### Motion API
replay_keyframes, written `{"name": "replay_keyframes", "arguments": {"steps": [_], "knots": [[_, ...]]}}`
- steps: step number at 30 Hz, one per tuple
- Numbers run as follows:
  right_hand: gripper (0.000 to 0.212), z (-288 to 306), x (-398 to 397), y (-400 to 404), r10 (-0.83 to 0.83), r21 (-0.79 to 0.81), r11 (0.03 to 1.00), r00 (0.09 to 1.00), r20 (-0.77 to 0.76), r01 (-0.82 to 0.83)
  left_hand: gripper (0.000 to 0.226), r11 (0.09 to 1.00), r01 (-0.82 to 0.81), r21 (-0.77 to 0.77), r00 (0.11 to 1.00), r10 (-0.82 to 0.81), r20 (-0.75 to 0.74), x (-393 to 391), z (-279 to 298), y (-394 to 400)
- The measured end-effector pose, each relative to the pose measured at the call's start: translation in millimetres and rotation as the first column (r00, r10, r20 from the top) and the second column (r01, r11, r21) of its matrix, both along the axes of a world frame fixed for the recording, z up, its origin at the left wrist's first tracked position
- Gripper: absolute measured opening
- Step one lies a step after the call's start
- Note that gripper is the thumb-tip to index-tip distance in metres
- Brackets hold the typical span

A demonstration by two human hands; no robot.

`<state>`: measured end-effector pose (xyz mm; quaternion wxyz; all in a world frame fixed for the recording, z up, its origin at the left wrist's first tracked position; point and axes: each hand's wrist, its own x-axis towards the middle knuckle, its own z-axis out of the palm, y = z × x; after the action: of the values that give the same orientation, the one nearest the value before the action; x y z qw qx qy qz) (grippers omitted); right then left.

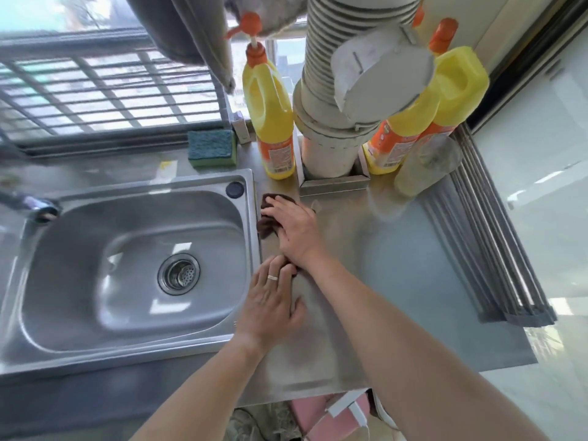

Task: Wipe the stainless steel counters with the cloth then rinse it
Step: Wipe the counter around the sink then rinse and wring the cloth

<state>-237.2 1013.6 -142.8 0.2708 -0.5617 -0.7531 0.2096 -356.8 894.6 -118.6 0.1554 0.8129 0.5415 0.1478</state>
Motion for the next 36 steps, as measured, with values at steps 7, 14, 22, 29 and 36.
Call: {"name": "replay_keyframes", "arguments": {"steps": [7, 14, 22, 29, 36], "knots": [[0.040, 3, -6, 2, 0.027, 0.011, 1.000, 1.000, 0.005, -0.027, 0.041, 0.998, 0.034, 0.053, 0.998, -0.037, 0.053, -3, -3, -3], [0.046, 17, 0, -84, 0.005, -0.076, 0.997, 1.000, -0.028, -0.008, 0.035, 0.978, 0.165, 0.124, 0.986, -0.168, 0.017, -41, -10, -57], [0.054, 28, -16, -197, -0.088, -0.098, 0.990, 0.989, 0.121, 0.100, 0.066, 0.965, 0.258, 0.037, 0.961, -0.253, -0.108, -117, -5, -112], [0.054, 15, -18, -145, -0.100, -0.030, 0.993, 0.963, 0.250, 0.111, 0.078, 0.945, 0.326, -0.015, 0.932, -0.324, -0.160, -118, -9, -112], [0.044, 6, -44, -40, -0.204, 0.041, 0.979, 0.953, 0.224, 0.200, 0.077, 0.950, 0.314, 0.000, 0.943, -0.311, -0.115, -116, -8, -112]]}}
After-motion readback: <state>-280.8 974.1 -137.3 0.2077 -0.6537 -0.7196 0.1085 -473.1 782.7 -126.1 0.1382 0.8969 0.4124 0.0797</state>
